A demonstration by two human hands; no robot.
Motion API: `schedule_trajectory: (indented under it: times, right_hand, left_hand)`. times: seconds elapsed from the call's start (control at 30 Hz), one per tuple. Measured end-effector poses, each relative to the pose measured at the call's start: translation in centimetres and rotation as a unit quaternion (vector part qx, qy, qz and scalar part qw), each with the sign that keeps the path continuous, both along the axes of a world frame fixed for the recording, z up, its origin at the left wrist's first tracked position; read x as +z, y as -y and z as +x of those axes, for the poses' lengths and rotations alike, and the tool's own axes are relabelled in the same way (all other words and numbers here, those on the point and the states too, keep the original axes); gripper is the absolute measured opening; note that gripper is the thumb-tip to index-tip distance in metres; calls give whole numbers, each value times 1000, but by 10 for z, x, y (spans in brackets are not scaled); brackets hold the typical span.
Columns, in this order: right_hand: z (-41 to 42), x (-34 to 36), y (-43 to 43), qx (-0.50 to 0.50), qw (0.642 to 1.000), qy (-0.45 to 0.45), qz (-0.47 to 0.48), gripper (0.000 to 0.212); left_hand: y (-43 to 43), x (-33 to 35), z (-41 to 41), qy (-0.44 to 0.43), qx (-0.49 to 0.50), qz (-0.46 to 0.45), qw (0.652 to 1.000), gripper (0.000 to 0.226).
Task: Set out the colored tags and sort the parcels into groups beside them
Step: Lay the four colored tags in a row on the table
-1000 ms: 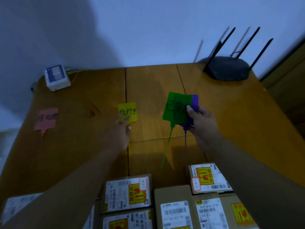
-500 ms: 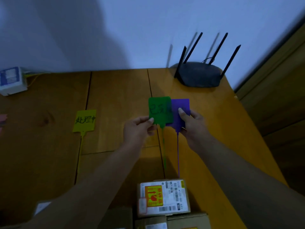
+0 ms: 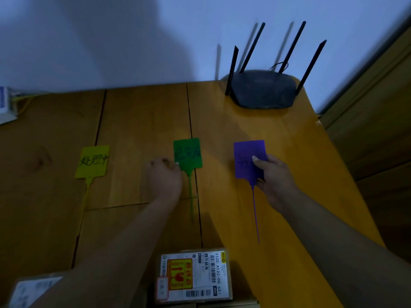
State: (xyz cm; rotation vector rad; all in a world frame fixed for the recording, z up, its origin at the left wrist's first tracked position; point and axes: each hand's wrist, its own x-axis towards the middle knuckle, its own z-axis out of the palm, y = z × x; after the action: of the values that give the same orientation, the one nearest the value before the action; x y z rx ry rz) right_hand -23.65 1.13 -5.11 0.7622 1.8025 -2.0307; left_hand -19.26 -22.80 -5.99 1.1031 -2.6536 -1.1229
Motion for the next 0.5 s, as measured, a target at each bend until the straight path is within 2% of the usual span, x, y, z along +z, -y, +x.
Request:
schedule_trajectory:
  times: [0.1,0.2,0.33,0.5]
  right_hand:
    - [-6,-10,-4,9,998,7,57,30]
    - [-12,-20,-17,4,991,-13,132,29]
    - [-26,-27,-47,-25,963,4,267,31]
    - [-43,-28,-59,-30,943,10,333,26]
  left_hand:
    - [-6,5,7,-6,-150,-122,981,45]
    - [-6,-3,5,42,-307,-199,930,51]
    - [-1,-21,6,53,-317,-190,928,49]
    - [-1,-36,7,36,-295,-191,935,48]
